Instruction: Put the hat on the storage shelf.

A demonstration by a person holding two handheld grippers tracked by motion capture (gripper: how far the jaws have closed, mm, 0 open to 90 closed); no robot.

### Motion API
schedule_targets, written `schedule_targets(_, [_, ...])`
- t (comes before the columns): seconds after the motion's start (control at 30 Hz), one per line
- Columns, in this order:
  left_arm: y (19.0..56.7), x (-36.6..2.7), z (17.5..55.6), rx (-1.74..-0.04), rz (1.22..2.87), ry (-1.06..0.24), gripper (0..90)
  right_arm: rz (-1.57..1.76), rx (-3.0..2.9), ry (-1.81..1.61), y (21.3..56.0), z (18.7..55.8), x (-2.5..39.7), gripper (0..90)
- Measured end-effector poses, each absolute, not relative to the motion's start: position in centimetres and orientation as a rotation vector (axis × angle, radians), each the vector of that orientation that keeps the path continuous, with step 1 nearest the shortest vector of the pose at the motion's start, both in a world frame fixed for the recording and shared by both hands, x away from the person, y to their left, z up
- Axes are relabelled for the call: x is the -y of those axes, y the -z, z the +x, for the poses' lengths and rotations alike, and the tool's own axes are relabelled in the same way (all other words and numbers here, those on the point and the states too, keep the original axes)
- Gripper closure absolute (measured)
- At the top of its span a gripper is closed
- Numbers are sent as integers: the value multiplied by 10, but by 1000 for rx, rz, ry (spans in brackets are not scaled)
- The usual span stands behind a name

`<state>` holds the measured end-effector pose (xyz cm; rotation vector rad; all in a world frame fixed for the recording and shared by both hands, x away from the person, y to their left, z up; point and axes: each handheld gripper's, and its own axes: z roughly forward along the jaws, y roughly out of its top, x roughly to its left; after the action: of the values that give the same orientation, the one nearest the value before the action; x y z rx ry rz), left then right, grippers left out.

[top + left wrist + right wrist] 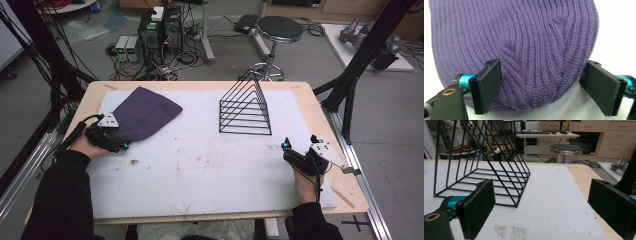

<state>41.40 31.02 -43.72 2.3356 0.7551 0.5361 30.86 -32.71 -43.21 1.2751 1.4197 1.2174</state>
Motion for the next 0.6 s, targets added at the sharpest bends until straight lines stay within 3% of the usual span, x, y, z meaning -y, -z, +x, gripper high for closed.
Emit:
schedule_targets(0.13, [438, -312, 416, -772, 2324, -506, 188, 1274, -1422, -1217, 432, 309, 328, 68])
schedule_targets(0.3, [437, -313, 416, -755, 2317, -471, 280, 1275, -1420, -1218, 432, 309, 328, 68])
schedule_targets(0.4, [435, -311, 415, -739, 2319, -488, 461, 1279, -1419, -1219, 432, 310, 327, 68])
schedule_targets(0.6, [434, -308, 415, -732, 2319, -596, 723, 1275, -1419, -1221, 431, 309, 328, 68])
